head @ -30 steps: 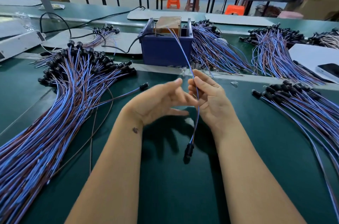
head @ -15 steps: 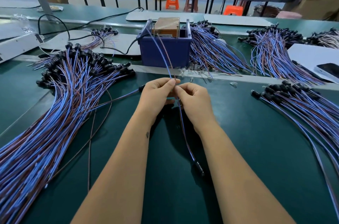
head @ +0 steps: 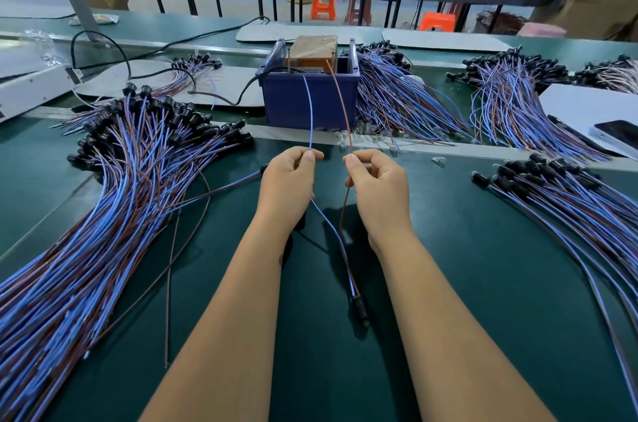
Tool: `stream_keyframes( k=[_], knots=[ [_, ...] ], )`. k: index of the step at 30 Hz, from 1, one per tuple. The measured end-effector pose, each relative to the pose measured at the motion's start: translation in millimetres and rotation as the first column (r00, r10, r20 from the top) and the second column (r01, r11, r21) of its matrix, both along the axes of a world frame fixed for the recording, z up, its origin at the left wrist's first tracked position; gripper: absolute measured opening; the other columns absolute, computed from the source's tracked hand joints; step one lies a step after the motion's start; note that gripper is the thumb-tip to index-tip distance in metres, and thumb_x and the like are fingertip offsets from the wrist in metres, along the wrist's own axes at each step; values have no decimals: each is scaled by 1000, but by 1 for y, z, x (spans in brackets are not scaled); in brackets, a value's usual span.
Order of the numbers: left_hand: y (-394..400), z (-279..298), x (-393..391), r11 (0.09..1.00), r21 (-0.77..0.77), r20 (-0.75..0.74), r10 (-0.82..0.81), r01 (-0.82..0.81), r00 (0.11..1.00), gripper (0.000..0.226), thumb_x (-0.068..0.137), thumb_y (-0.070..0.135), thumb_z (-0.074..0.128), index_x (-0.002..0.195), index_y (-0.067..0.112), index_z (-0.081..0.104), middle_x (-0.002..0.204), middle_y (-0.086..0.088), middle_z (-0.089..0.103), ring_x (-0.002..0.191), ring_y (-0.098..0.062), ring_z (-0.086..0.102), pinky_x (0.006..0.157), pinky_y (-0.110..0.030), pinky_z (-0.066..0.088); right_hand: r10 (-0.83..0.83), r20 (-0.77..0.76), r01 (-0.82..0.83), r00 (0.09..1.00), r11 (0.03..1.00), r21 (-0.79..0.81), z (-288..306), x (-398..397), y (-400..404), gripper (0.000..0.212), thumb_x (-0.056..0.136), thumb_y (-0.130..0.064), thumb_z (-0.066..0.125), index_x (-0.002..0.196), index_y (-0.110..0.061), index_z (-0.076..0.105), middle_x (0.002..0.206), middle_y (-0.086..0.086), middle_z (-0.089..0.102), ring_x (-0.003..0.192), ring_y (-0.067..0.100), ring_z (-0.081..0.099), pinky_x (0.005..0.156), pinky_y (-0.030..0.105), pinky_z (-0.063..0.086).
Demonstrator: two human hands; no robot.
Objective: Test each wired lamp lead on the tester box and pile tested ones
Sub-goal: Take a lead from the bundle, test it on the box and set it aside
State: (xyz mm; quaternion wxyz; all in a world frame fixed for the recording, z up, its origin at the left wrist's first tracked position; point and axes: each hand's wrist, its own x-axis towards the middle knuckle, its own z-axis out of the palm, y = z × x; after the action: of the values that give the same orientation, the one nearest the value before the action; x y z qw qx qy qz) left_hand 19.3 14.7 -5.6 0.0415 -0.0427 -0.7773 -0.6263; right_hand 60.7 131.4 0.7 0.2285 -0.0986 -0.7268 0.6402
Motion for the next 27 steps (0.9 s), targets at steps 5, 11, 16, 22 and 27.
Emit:
stream_keyframes(
  k=[5, 11, 16, 22, 27],
  knots=[
    [-2, 2, 1, 1000, -7, -27, 30, -30, 999, 27, 102, 26, 43, 91, 31, 66, 52, 10, 43, 55, -14, 40, 59, -32, 40, -1, 12, 1, 1000, 1000, 7, -2, -2, 1, 16, 96, -19, 58, 81, -22, 64, 63, -4, 58, 57, 1, 50, 56, 10, 41],
    [-6, 1, -1, 998, 16, -38, 69, -68, 997, 26, 101, 25, 43, 93, 31, 67, 51, 10, 35, 46, -9, 30, 48, -26, 29, -11, 13, 11, 1000, 1000, 17, -5, -4, 1, 19, 95, -18, 58, 77, -23, 63, 63, -6, 59, 56, -1, 50, 56, 9, 40],
    [-9, 0, -4, 991, 31, -20, 135, -134, 991, 27, 101, 25, 42, 92, 30, 67, 49, 11, 37, 44, -9, 31, 47, -25, 29, -18, 18, 18, 1000, 1000, 15, -6, -5, 1, 19, 95, -18, 58, 77, -23, 62, 64, -6, 60, 54, -2, 48, 54, 9, 38],
    [-13, 0, -6, 988, 35, -6, 153, -152, 988, 27, 100, 25, 42, 91, 28, 67, 48, 11, 38, 44, -9, 32, 48, -25, 30, -19, 19, 19, 1000, 1000, 22, -6, -5, 1, 19, 95, -18, 58, 77, -23, 63, 64, -6, 60, 55, -2, 49, 55, 8, 39],
    [-12, 0, -6, 989, 32, -15, 142, -142, 990, 26, 100, 26, 44, 91, 30, 68, 45, 13, 36, 42, -7, 30, 41, -19, 29, -18, 24, 17, 1000, 999, 33, -5, -5, 1, 18, 95, -17, 58, 78, -22, 63, 66, -4, 61, 55, -2, 49, 55, 9, 40]
  ],
)
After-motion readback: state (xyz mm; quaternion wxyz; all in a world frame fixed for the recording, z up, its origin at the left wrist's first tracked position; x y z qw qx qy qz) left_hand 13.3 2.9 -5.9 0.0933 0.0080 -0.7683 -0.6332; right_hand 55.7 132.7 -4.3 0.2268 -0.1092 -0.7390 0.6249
